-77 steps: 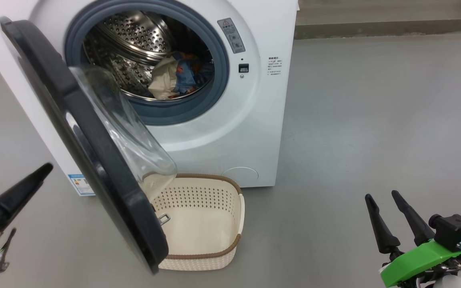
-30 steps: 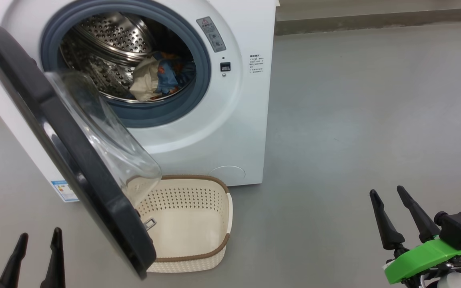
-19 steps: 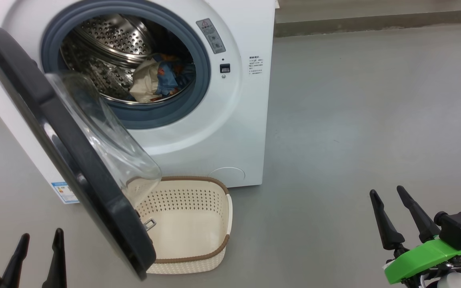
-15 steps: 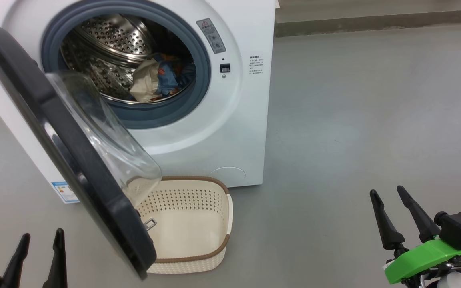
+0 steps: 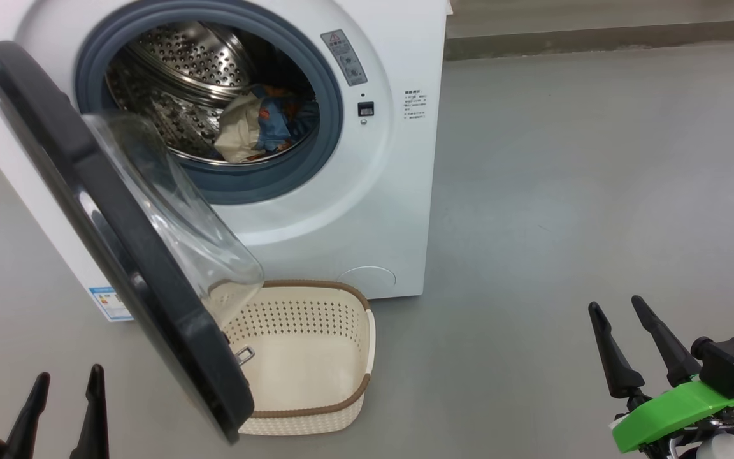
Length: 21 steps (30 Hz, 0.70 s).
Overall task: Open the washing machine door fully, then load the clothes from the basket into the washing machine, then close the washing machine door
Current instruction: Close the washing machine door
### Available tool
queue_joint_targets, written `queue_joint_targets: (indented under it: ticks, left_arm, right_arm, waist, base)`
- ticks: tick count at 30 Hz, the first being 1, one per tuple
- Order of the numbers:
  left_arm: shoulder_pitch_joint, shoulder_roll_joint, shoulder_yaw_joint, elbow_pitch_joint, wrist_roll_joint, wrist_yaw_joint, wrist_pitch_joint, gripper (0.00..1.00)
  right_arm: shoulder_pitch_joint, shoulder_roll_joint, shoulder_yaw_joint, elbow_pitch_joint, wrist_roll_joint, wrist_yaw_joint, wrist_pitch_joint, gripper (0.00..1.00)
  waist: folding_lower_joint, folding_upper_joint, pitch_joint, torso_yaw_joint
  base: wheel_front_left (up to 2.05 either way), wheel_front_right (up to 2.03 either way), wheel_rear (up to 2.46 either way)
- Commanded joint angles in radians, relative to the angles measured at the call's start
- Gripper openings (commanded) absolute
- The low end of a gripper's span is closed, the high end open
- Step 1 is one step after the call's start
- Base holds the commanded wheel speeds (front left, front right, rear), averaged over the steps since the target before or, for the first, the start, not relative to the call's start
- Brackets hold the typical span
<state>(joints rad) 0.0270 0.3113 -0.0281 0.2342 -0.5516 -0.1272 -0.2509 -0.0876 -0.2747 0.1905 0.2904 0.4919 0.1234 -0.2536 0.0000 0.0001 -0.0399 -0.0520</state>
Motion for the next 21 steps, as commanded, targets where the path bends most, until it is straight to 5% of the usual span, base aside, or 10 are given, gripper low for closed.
queue_joint_targets:
  ticks: [1,2,3,21]
  left_arm:
    - [-0.027,0.022,0.039,-0.016,0.010,-0.003,-0.011,1.00]
    - [-0.026,0.022,0.039,-0.016,0.010,-0.003,-0.011,1.00]
    - [-0.026,0.021,0.038,-0.016,0.010,-0.003,-0.011,1.00]
    - [-0.019,0.024,0.047,0.000,0.016,-0.003,-0.011,1.00]
  right_arm:
    - [0.002,-0.021,0.018,-0.027,-0.011,0.007,-0.008,0.49]
    - [0.002,-0.023,0.020,-0.027,-0.010,0.007,-0.008,0.31]
    - [0.002,-0.025,0.022,-0.028,-0.010,0.007,-0.008,0.01]
    - [-0.054,-0.084,0.094,-0.063,0.016,0.007,-0.008,0.00]
  waist:
    - [0.0000,-0.0001,-0.001,0.002]
    - [0.0000,-0.0001,-0.001,0.004]
    - [0.0000,-0.0001,-0.001,0.007]
    - [0.0000,-0.0001,-0.015,0.162]
  base:
    - [0.00,0.00,0.00]
    - [0.00,0.00,0.00]
    - [0.00,0.00,0.00]
    - [0.00,0.00,0.00]
